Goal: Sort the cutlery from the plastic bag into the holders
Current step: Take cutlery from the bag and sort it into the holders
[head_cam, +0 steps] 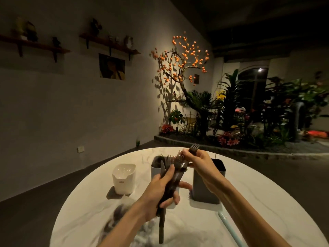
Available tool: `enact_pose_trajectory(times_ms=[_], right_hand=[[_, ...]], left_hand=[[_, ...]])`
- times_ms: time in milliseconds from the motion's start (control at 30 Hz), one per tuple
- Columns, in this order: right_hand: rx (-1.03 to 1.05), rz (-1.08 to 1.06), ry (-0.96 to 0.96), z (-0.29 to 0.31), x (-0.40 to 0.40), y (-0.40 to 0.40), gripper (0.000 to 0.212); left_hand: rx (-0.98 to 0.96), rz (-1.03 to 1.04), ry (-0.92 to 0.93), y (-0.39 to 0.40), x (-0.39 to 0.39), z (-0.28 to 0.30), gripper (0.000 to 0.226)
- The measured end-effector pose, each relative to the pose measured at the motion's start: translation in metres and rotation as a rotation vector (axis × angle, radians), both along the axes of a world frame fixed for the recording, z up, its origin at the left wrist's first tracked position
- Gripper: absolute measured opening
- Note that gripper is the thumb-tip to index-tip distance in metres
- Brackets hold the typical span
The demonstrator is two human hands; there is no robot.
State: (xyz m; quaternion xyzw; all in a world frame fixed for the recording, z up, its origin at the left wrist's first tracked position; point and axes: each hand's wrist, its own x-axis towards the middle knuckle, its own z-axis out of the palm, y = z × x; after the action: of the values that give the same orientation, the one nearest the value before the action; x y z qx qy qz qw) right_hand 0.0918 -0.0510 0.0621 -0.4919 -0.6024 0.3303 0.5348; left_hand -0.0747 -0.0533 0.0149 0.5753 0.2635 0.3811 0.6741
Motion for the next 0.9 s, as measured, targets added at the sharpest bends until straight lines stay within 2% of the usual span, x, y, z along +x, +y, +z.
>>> enact_pose_trajectory(times_ms=[67,167,267,367,467,567,633,800,900], right_hand=[[-0.058,0.056,0.05,-0.006,0.004,-0.007,0.032],[-0.164,0.184,0.139,-0.012,0.01,-0.02,0.038],[-0.185,0.232,0.154,-0.018,0.023,-0.026,0.036],[-0.119,0.134,0.28,-0.022,0.029,-0.027,0.036],[0.01,-0.001,0.468,-0.023,0.039,-0.02,0.041],[0.049,-0.048,0.375,-0.031,0.041,-0.014,0.041],[0.066,-0.047,0.319,-0.047,0.033,-0.013,0.038],[0.125,-0.179,0.27,-0.097,0.014,-0.012,0.042],[-0.071,-0.125,0.297,-0.14,0.007,-0.014,0.048]], left_hand=[[0.019,0.011,0.029,-0.005,0.013,-0.003,0.059],[0.018,-0.016,0.039,-0.01,0.029,-0.009,0.056],[0.006,-0.062,0.086,-0.013,0.038,-0.012,0.059],[0.039,-0.038,0.212,-0.017,0.045,-0.015,0.062],[0.032,0.201,0.214,-0.006,0.045,-0.028,0.063],[-0.014,0.424,0.182,0.011,0.039,-0.042,0.065],[-0.036,0.493,0.148,0.015,0.037,-0.05,0.06],[-0.011,0.523,0.092,0.019,0.038,-0.057,0.05],[-0.037,0.497,0.094,0.016,0.038,-0.064,0.042]])
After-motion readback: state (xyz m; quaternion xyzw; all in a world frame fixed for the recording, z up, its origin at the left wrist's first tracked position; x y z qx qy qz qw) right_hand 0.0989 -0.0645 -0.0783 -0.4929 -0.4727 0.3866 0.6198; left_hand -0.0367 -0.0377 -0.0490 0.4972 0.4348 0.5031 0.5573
